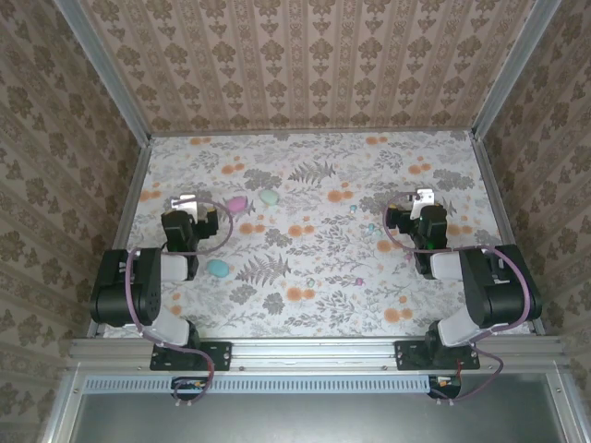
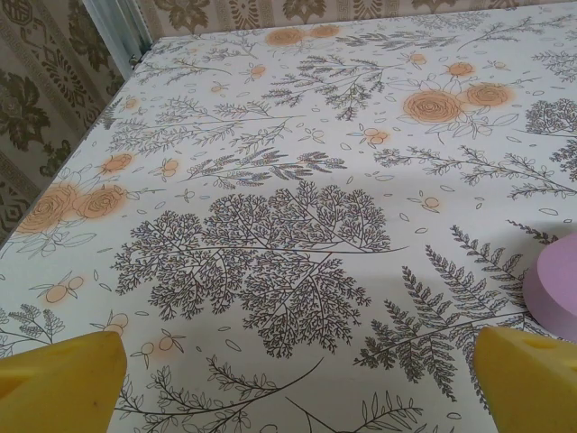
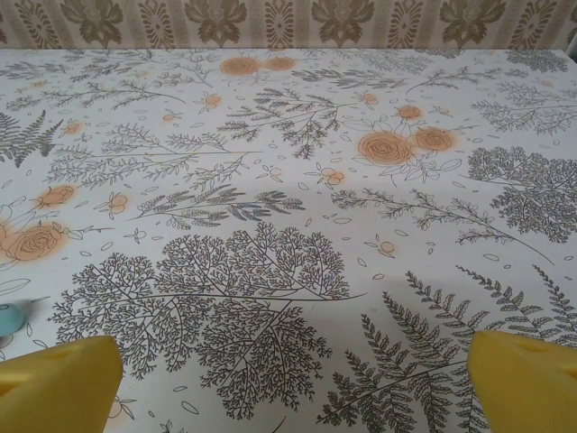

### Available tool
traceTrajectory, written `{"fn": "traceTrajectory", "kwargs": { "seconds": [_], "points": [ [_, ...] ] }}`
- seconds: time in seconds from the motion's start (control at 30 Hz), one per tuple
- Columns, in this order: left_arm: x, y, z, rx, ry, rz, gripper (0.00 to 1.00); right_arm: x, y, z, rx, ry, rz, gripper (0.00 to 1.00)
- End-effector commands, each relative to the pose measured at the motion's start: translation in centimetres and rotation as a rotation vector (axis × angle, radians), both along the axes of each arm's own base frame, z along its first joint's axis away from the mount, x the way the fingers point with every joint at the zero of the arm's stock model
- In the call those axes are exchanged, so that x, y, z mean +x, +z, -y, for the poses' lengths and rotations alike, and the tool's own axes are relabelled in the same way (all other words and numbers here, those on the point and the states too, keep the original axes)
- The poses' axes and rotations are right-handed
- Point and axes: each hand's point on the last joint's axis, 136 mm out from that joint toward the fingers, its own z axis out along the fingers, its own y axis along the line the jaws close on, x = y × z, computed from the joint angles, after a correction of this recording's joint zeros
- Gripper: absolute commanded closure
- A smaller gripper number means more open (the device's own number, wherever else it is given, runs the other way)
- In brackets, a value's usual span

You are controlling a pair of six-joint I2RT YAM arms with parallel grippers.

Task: Insert wireless bluetooth earbuds into charging case

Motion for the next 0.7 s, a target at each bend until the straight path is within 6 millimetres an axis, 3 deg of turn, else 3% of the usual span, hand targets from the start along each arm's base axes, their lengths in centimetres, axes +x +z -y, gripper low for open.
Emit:
{"fn": "traceTrajectory", "kwargs": {
  "seconds": [0.0, 0.67],
  "points": [
    [0.7, 1.11, 0.22, 0.01, -0.017, 0.03, 0.0, 0.54, 0.65, -0.12, 0.019, 0.008, 0.021, 0.0],
    [0.8, 1.17, 1.04, -0.003, -0.079, 0.025, 0.0, 0.51, 0.64, -0.11, 0.024, 0.01, 0.022, 0.0]
  ]
}}
